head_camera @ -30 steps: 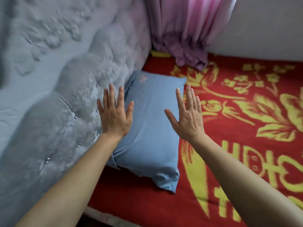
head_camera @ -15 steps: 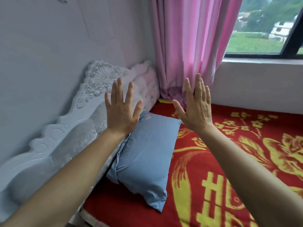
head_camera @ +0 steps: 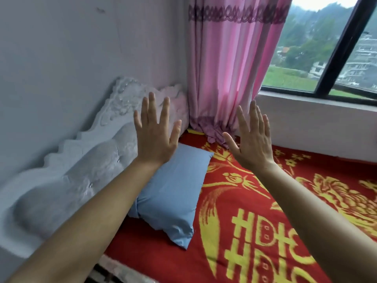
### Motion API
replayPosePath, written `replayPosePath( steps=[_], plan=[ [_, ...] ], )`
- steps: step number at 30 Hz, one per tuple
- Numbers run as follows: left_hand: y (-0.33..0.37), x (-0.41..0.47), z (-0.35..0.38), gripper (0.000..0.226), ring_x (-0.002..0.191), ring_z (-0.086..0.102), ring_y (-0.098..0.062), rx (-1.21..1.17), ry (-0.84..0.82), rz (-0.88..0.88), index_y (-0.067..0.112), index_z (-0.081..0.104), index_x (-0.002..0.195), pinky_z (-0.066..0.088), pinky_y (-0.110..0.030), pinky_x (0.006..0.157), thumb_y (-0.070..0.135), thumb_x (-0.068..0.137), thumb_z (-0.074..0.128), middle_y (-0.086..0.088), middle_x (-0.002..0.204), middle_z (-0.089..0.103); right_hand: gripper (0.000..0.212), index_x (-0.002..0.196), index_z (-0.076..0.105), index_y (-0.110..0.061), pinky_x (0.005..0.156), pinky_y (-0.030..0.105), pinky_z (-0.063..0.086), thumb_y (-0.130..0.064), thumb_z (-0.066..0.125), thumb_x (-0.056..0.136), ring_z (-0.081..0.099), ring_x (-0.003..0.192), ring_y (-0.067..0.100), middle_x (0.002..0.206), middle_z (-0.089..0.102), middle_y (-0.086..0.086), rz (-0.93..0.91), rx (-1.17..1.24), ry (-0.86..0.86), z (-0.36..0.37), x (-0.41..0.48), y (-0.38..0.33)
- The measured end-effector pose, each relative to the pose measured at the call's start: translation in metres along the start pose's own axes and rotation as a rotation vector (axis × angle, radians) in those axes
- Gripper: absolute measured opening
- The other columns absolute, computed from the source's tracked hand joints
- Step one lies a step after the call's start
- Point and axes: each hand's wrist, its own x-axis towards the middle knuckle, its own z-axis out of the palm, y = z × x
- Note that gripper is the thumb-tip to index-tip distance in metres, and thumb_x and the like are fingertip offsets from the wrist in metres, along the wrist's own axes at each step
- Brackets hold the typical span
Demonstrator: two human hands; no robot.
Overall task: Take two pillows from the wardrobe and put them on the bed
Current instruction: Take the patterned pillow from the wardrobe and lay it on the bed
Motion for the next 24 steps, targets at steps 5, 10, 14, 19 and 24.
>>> replayPosePath(
  steps=[5, 10, 14, 19, 24],
  plan=[
    [-0.022, -0.083, -0.032, 0.067, 0.151, 0.004, -0.032, 0.07, -0.086, -0.162, 0.018, 0.016, 0.156, 0.011, -0.061, 0.118, 0.051, 0.099, 0.032, -0.017, 0.163, 0.006, 0.079, 0.158, 0.008, -0.024, 0.123, 0.051, 0.011, -0.064, 0.034, 0.096, 0.006, 0.153, 0.03, 0.165, -0.001, 0.015, -0.138, 0.052, -0.109, 0.01, -0.043, -0.056],
    [-0.03, -0.15, -0.099, 0.069, 0.15, 0.009, -0.036, 0.252, -0.122, -0.236, 0.013, 0.02, 0.155, 0.017, -0.063, 0.115, 0.051, 0.098, 0.032, -0.02, 0.162, 0.009, 0.079, 0.158, 0.009, -0.025, 0.123, 0.048, 0.009, -0.065, 0.034, 0.095, 0.01, 0.152, 0.031, 0.165, 0.004, 0.016, -0.288, 0.215, -0.092, 0.0, -0.055, -0.11],
    [-0.016, -0.204, -0.165, 0.069, 0.15, 0.008, -0.035, 0.425, -0.09, -0.35, 0.013, 0.019, 0.155, 0.016, -0.061, 0.116, 0.05, 0.099, 0.03, -0.02, 0.162, 0.01, 0.079, 0.158, 0.007, -0.026, 0.122, 0.05, 0.013, -0.064, 0.035, 0.094, 0.012, 0.151, 0.033, 0.165, 0.002, 0.016, -0.391, 0.42, -0.088, -0.019, -0.058, -0.143],
    [0.03, -0.298, -0.231, 0.071, 0.151, 0.007, -0.032, 0.576, -0.051, -0.578, 0.013, 0.014, 0.156, 0.017, -0.059, 0.118, 0.051, 0.099, 0.034, -0.018, 0.163, 0.009, 0.078, 0.158, 0.007, -0.022, 0.122, 0.051, 0.012, -0.06, 0.035, 0.096, 0.012, 0.151, 0.035, 0.164, 0.004, 0.02, -0.528, 0.671, -0.141, -0.034, -0.108, -0.198],
    [0.073, -0.388, -0.316, 0.072, 0.151, 0.005, -0.034, 0.778, -0.122, -0.645, 0.012, 0.014, 0.155, 0.015, -0.061, 0.117, 0.054, 0.099, 0.028, -0.021, 0.162, 0.008, 0.079, 0.158, 0.012, -0.017, 0.12, 0.056, 0.016, -0.057, 0.039, 0.096, 0.013, 0.151, 0.037, 0.164, 0.007, 0.023, -0.658, 0.818, -0.308, -0.084, -0.195, -0.275]
  ],
)
